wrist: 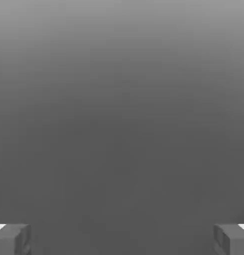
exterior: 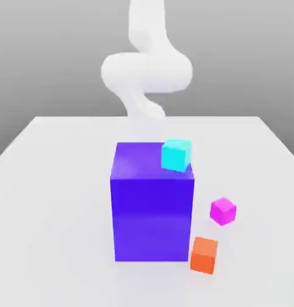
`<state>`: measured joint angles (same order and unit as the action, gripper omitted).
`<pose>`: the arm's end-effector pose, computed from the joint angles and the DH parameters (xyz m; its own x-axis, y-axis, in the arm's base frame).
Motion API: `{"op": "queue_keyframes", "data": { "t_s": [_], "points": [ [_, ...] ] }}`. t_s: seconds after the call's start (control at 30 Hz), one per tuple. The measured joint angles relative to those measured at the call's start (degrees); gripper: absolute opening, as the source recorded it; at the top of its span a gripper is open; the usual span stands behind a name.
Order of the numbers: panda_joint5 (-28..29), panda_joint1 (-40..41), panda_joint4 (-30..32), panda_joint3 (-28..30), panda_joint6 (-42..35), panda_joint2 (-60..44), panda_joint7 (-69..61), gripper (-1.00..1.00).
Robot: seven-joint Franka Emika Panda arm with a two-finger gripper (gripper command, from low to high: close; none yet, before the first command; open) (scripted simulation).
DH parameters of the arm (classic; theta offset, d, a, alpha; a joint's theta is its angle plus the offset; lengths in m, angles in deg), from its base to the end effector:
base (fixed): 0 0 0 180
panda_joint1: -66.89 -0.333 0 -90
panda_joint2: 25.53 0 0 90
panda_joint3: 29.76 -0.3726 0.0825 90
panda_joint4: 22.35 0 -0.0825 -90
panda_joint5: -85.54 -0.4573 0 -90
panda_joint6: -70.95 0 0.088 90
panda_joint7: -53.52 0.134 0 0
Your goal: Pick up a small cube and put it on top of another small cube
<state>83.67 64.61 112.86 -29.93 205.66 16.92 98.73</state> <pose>0.4247 0.0196 0.6832 0.5528 -0.7020 0.4490 -0.4995 -0.7104 -0.4957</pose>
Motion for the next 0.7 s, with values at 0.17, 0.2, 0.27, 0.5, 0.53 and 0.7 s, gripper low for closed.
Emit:
{"op": "queue_keyframes", "data": {
  "t_s": [0.17,0.2,0.27,0.5,0.53,0.7],
  "points": [
    [-3.5,-4.8,7.0,-1.5,6.0,-7.0,-1.0,0.0],
    [-4.1,-5.7,8.4,-1.9,7.1,-8.4,-1.2,0.0],
    [-5.2,-7.7,11.1,-2.9,9.4,-11.1,-1.4,0.0],
    [-8.4,-14.2,20.6,-7.7,17.5,-20.5,-1.5,0.0],
    [-8.8,-15.1,21.9,-8.5,18.7,-21.9,-1.4,0.0],
    [-9.6,-19.4,28.8,-12.8,24.6,-28.4,-0.3,0.0]
  ]
}}
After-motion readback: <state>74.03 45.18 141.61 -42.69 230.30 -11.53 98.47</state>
